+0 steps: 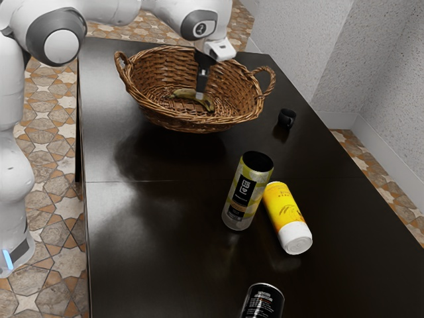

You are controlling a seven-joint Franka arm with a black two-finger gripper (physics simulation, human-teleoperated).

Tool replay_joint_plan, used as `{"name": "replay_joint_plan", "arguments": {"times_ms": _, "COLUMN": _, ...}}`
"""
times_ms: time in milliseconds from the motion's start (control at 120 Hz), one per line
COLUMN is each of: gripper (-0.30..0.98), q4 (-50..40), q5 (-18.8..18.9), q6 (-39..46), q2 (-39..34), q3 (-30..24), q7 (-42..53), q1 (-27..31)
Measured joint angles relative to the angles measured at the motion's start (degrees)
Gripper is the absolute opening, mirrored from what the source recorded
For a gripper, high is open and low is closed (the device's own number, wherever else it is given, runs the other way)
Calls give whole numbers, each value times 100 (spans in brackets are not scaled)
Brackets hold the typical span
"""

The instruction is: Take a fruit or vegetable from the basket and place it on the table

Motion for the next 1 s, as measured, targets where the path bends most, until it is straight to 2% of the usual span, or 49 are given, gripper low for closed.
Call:
{"name": "replay_joint_plan", "arguments": {"times_ms": 550, "gripper": 67, "q4": -186, "q5": 4, "q6": 267, "q2": 71, "q3": 0, "q7": 809, "q1": 0}}
{"name": "replay_joint_plan", "arguments": {"times_ms": 608, "gripper": 61, "q4": -188, "q5": 5, "q6": 284, "q2": 81, "q3": 0, "q7": 859, "q1": 0}}
{"name": "replay_joint_plan", "arguments": {"times_ms": 758, "gripper": 35, "q4": -191, "q5": 7, "q6": 302, "q2": 82, "q3": 0, "q7": 969, "q1": 0}}
{"name": "replay_joint_plan", "arguments": {"times_ms": 1000, "gripper": 15, "q4": -198, "q5": 21, "q6": 326, "q2": 140, "q3": -3, "q7": 1093, "q1": 7}}
